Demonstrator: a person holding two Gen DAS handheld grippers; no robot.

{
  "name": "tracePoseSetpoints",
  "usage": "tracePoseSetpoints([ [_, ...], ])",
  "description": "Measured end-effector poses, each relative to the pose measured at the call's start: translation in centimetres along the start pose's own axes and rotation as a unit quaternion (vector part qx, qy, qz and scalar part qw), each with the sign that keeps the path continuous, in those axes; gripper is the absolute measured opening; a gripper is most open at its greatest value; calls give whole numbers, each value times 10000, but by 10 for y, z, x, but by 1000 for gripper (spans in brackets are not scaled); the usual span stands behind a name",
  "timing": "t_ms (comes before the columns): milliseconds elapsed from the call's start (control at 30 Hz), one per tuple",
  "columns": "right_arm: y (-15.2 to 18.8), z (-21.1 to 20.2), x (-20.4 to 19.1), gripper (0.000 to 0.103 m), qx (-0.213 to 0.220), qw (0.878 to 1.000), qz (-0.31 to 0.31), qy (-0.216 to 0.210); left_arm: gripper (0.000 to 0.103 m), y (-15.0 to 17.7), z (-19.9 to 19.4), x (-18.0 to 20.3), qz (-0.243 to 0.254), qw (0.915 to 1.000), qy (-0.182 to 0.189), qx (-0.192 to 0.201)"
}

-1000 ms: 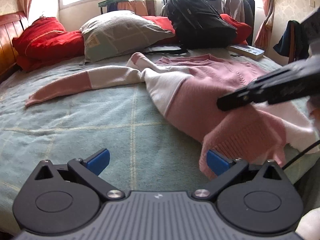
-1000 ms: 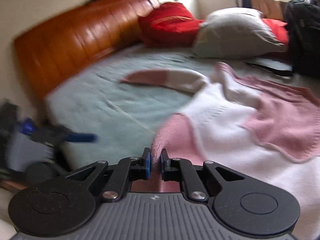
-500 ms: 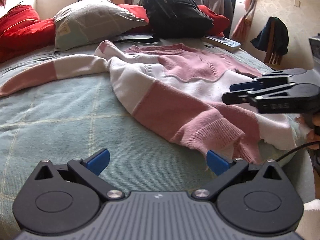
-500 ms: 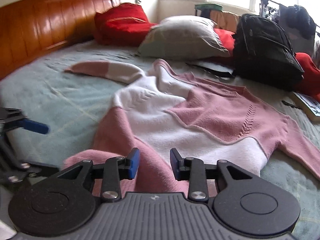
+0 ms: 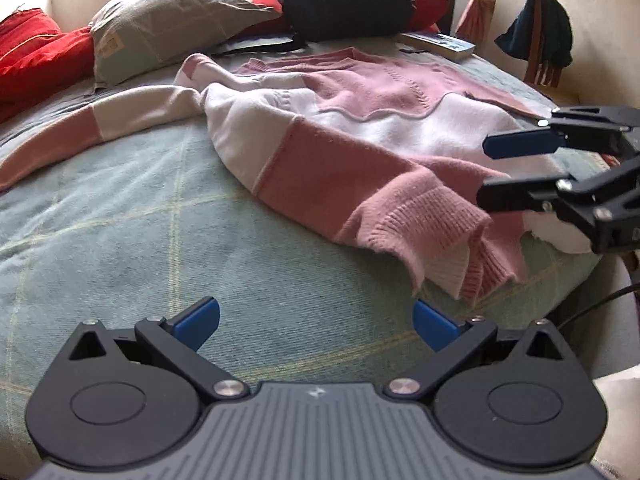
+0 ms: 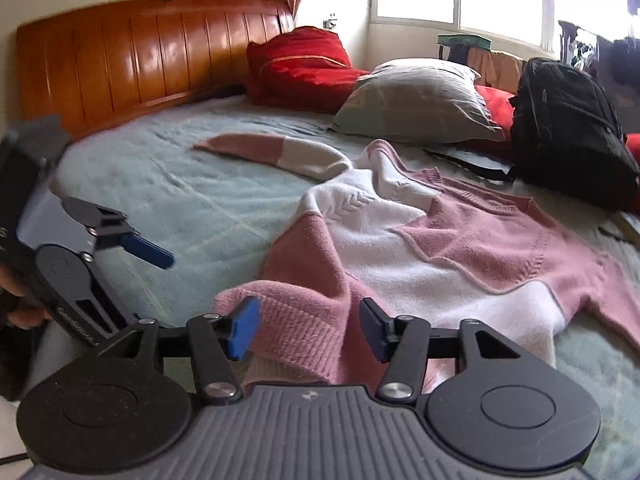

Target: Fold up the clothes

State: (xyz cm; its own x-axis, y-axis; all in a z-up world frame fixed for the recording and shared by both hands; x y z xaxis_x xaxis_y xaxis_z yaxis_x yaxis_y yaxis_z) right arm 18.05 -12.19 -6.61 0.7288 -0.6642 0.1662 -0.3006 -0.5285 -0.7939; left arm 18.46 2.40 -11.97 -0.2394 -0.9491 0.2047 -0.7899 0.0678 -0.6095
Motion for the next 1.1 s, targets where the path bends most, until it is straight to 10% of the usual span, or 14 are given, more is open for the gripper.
tracePoseSetpoints([
  [267,12,2,-13,76,-203,9984,-488,184,102,-24,-15,2,-1033,9862,1246,-350],
  [533,27,-13,-1,83,-102,9995,9,313,102,-3,29,23,-2683,9212,2605,-1074],
  [733,39,-28,14,84,-71,9982,271,524,102,-9,44,9,-3795,8645,3202,-782],
  [1033,46,-35,17,86,6,9976,404,555,102,-33,27,18,-4159,8089,4149,-230],
  [1100,47,-36,17,86,7,9977,400,550,102,-28,38,23,-4227,8074,4098,-380],
])
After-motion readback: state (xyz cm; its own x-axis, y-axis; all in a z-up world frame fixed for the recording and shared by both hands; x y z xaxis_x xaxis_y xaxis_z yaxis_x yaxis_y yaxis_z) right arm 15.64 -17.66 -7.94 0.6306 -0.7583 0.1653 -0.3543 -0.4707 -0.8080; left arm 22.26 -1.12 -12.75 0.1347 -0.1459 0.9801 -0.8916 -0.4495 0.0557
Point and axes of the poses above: each gripper's, at about its wrist camera, not at the fingertips, and z roughly the way its jaws point, x to its right, y to its underside, the point moved 9 cm from there along z, roughly the way its jaws point, and after that the axes turned 14 degrees about -z, right-handed, at the moved point
